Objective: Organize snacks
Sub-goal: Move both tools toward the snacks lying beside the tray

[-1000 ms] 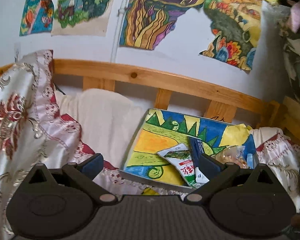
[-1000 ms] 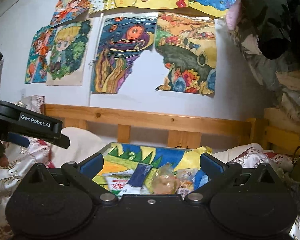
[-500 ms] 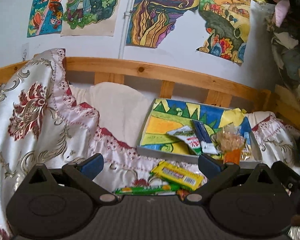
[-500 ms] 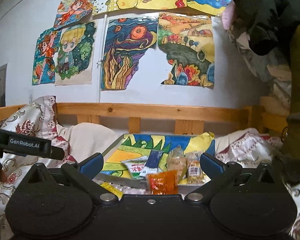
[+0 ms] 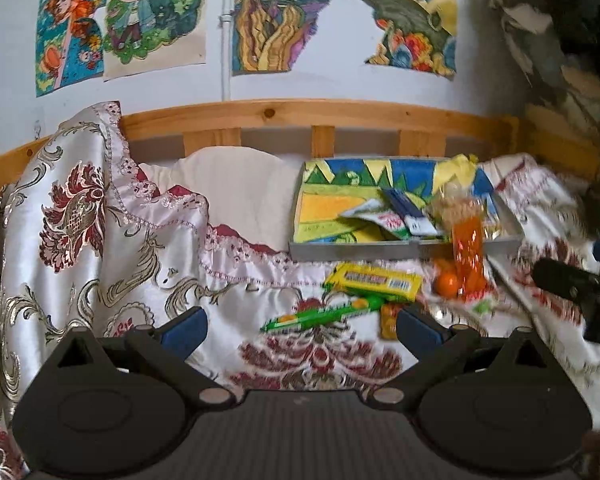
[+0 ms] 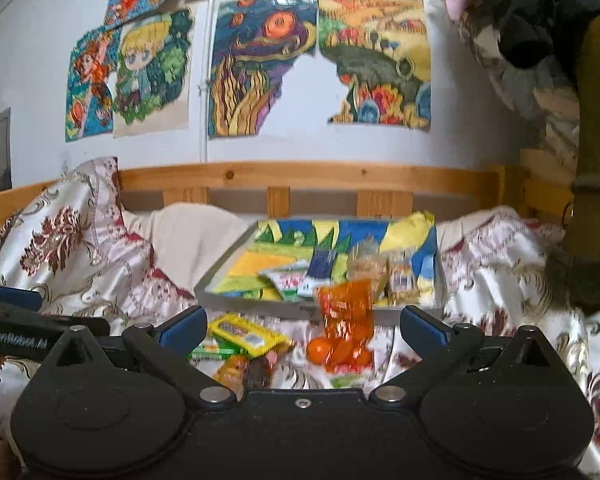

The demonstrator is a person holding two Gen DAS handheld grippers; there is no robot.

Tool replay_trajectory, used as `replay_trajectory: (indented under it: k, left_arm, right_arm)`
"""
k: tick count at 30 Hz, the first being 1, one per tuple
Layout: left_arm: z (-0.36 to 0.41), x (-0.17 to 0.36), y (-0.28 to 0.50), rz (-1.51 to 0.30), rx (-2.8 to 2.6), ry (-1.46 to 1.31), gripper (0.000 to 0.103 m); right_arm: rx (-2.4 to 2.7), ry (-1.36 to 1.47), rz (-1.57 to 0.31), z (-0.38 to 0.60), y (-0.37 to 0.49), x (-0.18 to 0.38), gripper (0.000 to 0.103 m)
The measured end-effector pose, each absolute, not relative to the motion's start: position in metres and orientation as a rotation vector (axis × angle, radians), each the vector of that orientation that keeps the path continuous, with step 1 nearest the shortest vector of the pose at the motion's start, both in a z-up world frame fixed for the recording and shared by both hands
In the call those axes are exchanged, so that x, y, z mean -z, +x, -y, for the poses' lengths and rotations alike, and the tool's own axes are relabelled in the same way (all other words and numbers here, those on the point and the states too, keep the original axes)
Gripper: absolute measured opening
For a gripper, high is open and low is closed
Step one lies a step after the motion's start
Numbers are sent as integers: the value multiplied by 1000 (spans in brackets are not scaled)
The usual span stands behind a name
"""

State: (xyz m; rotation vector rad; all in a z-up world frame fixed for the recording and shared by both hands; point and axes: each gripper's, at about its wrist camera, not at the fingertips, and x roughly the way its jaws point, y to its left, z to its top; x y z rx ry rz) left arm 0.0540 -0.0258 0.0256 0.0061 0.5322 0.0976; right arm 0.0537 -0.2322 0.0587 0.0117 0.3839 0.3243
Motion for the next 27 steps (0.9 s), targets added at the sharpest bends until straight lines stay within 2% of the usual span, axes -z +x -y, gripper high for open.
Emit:
replay_trajectory:
  k: [8, 27]
  left_arm:
    - [21, -17, 49, -558, -102, 12, 102]
    - [1, -8, 53, -592, -194, -63, 102]
  right_arm:
    - [-336, 1, -512, 222, 62, -43, 102]
    - [-360, -41, -563, 211, 68, -33, 102]
